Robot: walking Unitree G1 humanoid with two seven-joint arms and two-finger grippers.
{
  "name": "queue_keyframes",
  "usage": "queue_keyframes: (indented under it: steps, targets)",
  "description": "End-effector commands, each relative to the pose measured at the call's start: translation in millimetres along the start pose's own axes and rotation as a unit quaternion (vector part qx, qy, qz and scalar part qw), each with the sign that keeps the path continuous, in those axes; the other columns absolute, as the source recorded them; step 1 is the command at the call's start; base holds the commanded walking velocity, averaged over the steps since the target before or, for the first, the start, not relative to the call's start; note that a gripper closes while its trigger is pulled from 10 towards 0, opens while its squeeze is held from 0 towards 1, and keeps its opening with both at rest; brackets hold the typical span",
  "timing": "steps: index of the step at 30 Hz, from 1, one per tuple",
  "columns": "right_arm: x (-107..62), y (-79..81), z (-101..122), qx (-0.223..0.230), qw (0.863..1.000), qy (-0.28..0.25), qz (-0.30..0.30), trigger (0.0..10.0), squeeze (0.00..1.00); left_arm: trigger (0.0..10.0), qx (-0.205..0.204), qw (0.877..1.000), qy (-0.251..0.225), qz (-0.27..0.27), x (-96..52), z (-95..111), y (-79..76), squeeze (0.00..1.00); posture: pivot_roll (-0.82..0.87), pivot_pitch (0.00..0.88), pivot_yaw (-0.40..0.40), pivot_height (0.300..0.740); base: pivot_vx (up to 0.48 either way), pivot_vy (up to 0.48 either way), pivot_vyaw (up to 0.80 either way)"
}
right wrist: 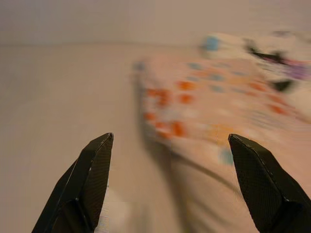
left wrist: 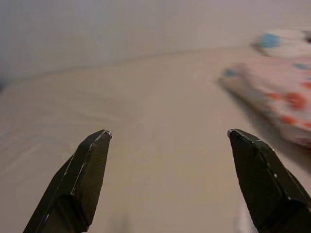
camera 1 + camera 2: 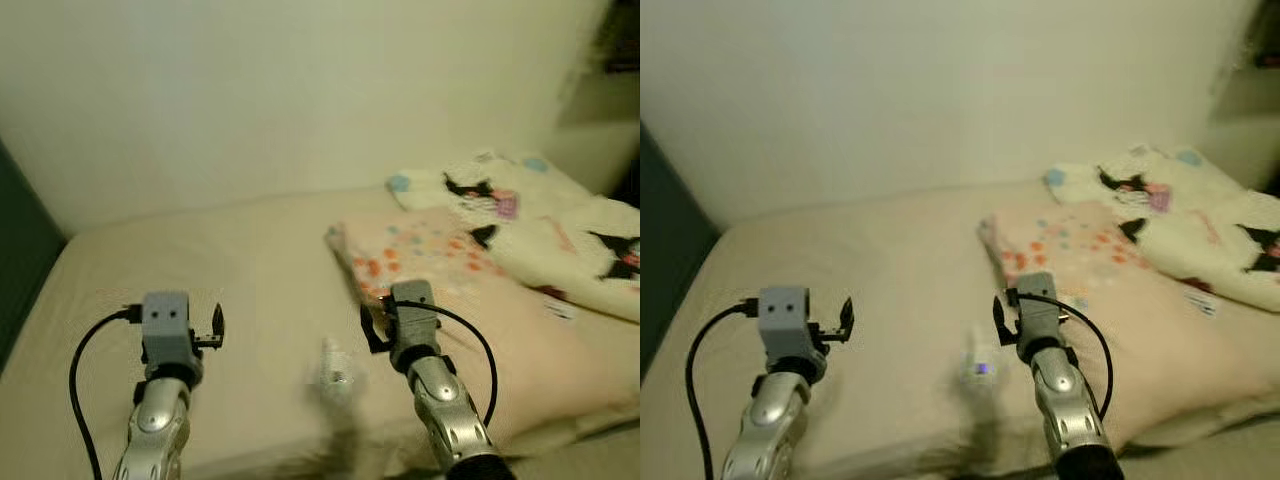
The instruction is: Clean up the room
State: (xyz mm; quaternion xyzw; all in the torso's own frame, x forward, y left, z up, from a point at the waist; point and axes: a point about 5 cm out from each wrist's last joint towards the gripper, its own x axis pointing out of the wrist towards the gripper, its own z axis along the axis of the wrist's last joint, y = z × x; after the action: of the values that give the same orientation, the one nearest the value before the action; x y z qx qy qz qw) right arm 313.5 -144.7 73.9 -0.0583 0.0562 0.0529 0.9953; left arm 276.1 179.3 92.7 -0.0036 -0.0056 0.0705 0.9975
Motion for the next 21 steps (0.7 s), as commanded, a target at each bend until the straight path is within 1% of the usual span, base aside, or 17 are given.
queue_keyframes:
  steps: [1,10,13,21]
  targets:
    - [1.0,7.7,0.9,0.003,1.0,-0.002,0.01,10.0,0.0,10.0,0.006,1.0,0.017,0.004,-0.8,-6.6,2.0,0.0,-0.01,0.046,0.017,0.74,0.0,0.0,0.0]
    - [1.3,6.3,0.3,-0.011,1.0,0.002,0.008,10.0,0.0,10.0,0.008,1.0,0.017,0.006,1.4,-6.8,2.2,0.0,-0.02,0.037,0.024,0.74,0.0,0.0,0.0]
    - [1.4,6.0,-0.4,-0.029,0.999,0.005,0.012,10.0,0.0,10.0,0.008,1.0,0.019,0.008,2.2,-6.5,4.1,0.0,-0.03,0.034,0.025,0.74,0.0,0.0,0.65]
    - [1.5,7.6,-0.1,-0.03,0.999,0.003,0.015,10.0,0.0,10.0,0.01,1.0,0.019,0.01,2.5,-6.0,6.0,0.0,-0.03,0.029,0.026,0.74,0.0,0.0,0.8]
